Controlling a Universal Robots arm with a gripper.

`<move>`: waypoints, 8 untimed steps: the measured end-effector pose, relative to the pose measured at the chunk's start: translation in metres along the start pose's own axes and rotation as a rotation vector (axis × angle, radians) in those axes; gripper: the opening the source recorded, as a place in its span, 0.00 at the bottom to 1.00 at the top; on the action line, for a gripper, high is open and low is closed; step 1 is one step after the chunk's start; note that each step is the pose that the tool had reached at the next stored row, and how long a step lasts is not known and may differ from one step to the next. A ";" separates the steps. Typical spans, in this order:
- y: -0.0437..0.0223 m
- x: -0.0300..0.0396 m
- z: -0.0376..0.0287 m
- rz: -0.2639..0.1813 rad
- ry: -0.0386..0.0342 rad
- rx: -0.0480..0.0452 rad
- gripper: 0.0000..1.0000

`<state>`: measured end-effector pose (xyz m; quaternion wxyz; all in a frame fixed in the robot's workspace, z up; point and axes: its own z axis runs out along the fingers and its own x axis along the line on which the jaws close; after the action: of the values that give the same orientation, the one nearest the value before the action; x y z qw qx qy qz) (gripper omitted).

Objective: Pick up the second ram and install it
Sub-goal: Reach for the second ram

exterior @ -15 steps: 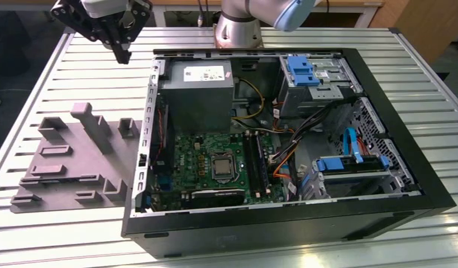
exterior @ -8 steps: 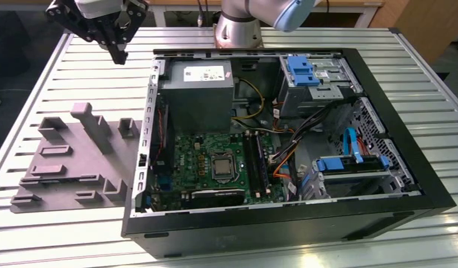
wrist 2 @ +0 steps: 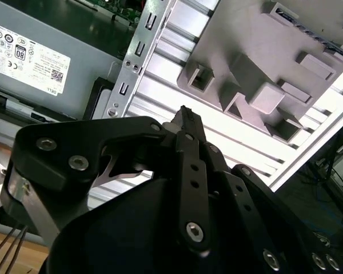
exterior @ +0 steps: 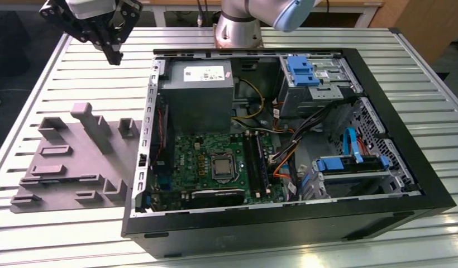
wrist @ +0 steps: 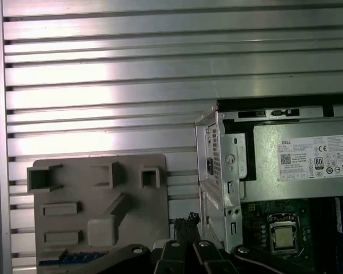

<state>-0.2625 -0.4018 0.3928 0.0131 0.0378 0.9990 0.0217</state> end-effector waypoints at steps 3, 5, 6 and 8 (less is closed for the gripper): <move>-0.0004 0.0027 -0.0001 0.000 0.0000 0.0000 0.11; -0.0007 0.0044 0.0000 0.000 -0.0001 -0.0001 0.11; -0.0008 0.0053 -0.0001 0.000 0.0000 -0.0001 0.11; -0.0011 0.0071 -0.0002 0.000 0.0000 0.0000 0.11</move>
<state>-0.2696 -0.4023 0.3928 0.0130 0.0379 0.9990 0.0217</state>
